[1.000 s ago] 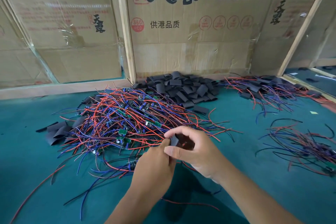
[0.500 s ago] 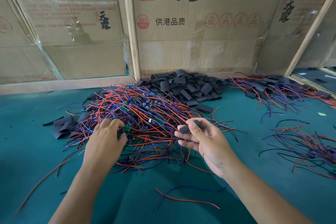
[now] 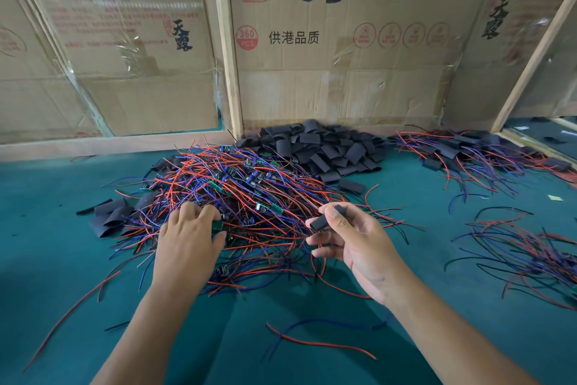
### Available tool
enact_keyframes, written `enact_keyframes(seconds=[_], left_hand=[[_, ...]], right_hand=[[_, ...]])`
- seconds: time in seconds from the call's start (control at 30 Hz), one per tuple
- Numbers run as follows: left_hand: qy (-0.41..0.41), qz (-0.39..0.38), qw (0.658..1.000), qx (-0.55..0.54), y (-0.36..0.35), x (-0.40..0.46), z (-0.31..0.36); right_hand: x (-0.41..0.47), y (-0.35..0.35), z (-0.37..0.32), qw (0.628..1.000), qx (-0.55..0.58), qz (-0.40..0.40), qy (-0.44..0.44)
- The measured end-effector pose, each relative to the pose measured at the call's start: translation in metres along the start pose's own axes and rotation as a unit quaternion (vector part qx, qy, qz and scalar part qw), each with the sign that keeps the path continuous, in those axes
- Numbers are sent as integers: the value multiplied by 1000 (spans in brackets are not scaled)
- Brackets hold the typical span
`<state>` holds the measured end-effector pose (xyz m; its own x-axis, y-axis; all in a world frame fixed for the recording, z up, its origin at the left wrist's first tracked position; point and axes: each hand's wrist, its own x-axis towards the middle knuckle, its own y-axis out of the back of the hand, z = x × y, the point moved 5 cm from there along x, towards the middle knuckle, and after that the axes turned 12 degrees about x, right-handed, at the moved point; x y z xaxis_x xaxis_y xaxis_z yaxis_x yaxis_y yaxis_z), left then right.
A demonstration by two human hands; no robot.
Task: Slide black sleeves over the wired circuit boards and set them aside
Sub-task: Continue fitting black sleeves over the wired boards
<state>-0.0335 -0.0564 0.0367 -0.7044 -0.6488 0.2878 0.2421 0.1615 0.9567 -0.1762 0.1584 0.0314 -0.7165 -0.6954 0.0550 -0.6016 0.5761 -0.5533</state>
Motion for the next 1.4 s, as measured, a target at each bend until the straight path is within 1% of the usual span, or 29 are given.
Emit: enact_keyframes(seconds=[0.13, 0.2, 0.3, 0.37, 0.5, 0.57, 0.63, 0.7, 0.77, 0.83, 1.0, 1.07, 1.13, 1.27, 1.4], left_hand=[[-25, 30, 999, 6, 6, 1, -1], [-39, 17, 999, 31, 6, 1, 1], [-39, -4, 998, 57, 5, 1, 3], [-44, -6, 997, 71, 10, 0, 4], [-30, 49, 997, 57, 45, -5, 0], [-32, 63, 997, 36, 59, -9, 0], [-12, 41, 999, 8, 65, -11, -4], [15, 3, 1000, 9, 63, -12, -9], [26, -16, 1000, 6, 60, -14, -10], [36, 0, 999, -22, 62, -17, -7], [31, 93, 991, -92, 74, -22, 4], [35, 128, 982, -134, 80, -23, 6], [35, 170, 966, -192, 87, -24, 7], [41, 208, 919, -332, 92, -27, 8], [55, 256, 868, -422, 93, -28, 1]], right_hand=[[1, 2, -1, 1000, -6, 3, -2], [1, 3, -2, 1000, -9, 6, -2], [1, 3, -2, 1000, -11, 4, -1], [1, 3, -1, 1000, -11, 0, -2], [2, 3, -1, 1000, -12, 2, -4], [3, 3, -2, 1000, -15, 3, -4], [4, 4, -2, 1000, -14, 3, -5], [4, 4, -2, 1000, -13, 2, -5], [4, 5, -1, 1000, -15, 1, -7], [4, 5, 0, 1000, -16, -2, -10], [5, 6, 1, 1000, -12, -9, -14], [5, 6, 1, 1000, -13, -10, -15], [5, 6, 2, 1000, -15, -12, -18], [3, 4, 0, 999, -32, -21, -11], [2, -1, 0, 998, -50, -40, 2]])
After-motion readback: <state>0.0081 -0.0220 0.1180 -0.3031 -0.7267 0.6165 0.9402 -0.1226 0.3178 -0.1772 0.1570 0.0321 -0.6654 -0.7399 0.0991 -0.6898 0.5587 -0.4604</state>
